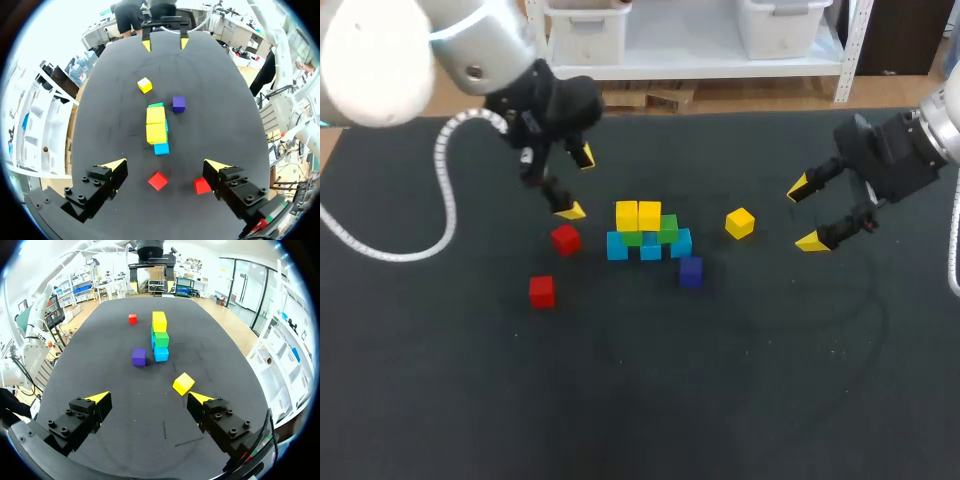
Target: Place the blue cubes, place green cubes on the blue cubes, place the yellow cubes on the green cubes, then place the red cubes on the yellow cubes, and place purple cube on the red cubes.
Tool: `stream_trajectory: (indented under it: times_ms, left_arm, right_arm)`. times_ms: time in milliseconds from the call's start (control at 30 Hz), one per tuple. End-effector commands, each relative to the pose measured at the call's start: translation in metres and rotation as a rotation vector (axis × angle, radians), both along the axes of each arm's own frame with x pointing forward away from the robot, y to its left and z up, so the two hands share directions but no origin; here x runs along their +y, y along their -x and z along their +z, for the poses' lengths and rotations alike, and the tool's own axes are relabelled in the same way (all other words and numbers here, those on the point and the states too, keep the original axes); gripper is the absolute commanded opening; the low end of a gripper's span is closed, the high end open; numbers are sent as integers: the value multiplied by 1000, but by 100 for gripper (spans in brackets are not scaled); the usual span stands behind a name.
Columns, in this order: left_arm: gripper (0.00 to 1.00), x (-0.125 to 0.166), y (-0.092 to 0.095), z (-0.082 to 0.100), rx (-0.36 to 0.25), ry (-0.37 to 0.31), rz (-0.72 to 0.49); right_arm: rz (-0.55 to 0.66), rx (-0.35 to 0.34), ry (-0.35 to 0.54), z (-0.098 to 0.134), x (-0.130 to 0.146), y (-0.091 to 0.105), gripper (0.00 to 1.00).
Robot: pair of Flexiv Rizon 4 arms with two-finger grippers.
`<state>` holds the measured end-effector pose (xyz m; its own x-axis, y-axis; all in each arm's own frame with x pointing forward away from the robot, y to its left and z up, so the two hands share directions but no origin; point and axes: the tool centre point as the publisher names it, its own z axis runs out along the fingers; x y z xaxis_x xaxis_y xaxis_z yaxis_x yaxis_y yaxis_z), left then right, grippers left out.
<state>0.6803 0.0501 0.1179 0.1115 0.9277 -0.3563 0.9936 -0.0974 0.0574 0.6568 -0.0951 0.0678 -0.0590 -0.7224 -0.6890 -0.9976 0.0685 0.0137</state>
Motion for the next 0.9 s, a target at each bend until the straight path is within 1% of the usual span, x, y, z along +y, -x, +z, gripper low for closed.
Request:
stream_trajectory:
  times_ms: [33,67,167,267,367,467,700,767,833,900]
  left_arm:
    - [100,25,19,6,-61,111,13]
    - [100,29,20,7,-61,128,16]
    - [100,41,27,8,-63,149,4]
    - [100,54,32,9,-61,150,14]
    - [100,67,39,11,-68,173,25]
    - [100,77,46,13,-70,171,27]
    - [100,92,60,20,-76,180,24]
    - [100,96,63,23,-88,204,22]
    - [100,100,66,26,-94,203,13]
    - [100,100,66,26,-94,203,13]
  right_arm:
    - [2,0,-3,-1,0,-1,100]
    - [2,0,-3,-1,0,-1,100]
    - [2,0,-3,-1,0,-1,100]
    - [2,0,-3,-1,0,-1,100]
    - [2,0,-3,-1,0,-1,100]
    - [2,0,-3,-1,0,-1,100]
    - [2,0,-3,-1,0,-1,100]
    - [2,0,-3,-1,0,-1,100]
    - [2,0,-3,-1,0,-1,100]
    - [2,0,-3,-1,0,-1,100]
